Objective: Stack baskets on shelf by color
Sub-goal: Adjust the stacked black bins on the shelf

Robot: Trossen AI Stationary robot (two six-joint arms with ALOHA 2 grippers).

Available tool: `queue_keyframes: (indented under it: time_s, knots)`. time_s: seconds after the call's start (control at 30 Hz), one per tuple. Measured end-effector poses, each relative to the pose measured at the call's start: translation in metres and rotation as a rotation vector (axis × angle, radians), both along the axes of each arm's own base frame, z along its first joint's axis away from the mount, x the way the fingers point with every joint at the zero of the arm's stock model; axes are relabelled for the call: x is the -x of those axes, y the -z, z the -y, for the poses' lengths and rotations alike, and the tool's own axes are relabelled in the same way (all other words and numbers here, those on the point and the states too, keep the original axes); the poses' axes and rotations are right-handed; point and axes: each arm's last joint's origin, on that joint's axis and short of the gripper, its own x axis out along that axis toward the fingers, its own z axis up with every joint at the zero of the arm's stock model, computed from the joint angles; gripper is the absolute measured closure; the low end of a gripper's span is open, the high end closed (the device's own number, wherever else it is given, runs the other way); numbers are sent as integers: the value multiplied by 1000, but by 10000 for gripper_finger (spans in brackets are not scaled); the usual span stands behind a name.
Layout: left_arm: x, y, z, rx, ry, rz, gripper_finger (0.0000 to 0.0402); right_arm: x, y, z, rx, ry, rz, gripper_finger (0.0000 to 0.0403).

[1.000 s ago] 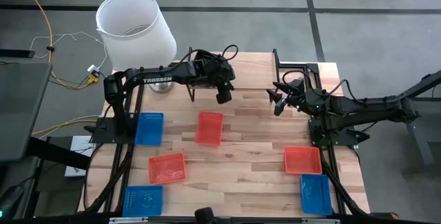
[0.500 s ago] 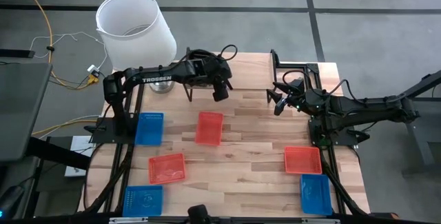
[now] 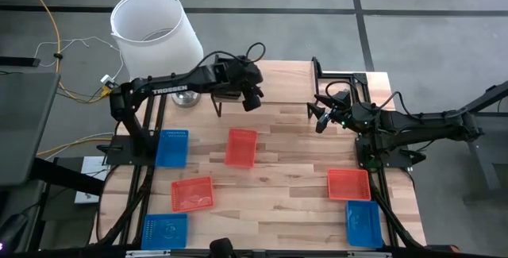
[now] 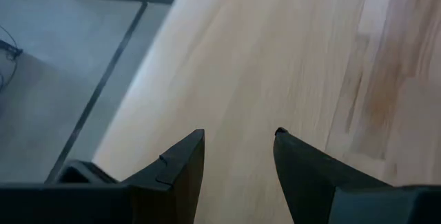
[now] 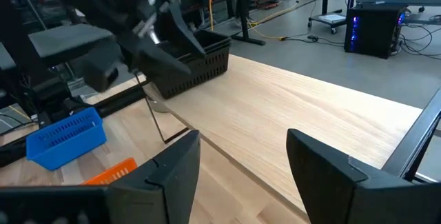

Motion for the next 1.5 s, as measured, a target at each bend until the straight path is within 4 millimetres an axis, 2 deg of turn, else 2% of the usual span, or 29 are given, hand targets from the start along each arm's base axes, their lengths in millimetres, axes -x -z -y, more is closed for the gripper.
queue_keyframes:
  time_s: [0.17, 0.3, 0.43, 0.53, 0.6, 0.77, 1.0, 1.17, 1.37, 1.5]
  knots:
    - [10, -21, 6, 22, -4, 99, 241, 0, 0, 0, 0, 0, 1, 199]
    - [16, -37, 15, 104, 66, 222, 241, 0, 0, 0, 0, 0, 2, 199]
    - [20, -51, 31, 159, 180, 383, 241, 0, 0, 0, 0, 0, 3, 199]
    - [23, -52, 45, 168, 260, 479, 241, 0, 0, 0, -1, 0, 4, 199]
    - [25, -50, 57, 156, 299, 545, 241, 0, 0, 0, -2, -4, 4, 199]
    - [43, -31, 81, 122, 364, 672, 241, 0, 0, 0, -4, -5, 5, 199]
    - [80, 3, 109, 67, 448, 846, 241, 0, 0, 0, -4, -6, 7, 199]
    - [108, 17, 125, 15, 513, 995, 241, -1, -3, 0, -2, -7, 34, 199]
    - [137, 29, 141, 44, 597, 1055, 241, -9, -4, 0, -2, -14, 64, 199]
    - [153, 41, 150, 65, 625, 1076, 241, -23, 2, 0, 3, -26, 56, 199]
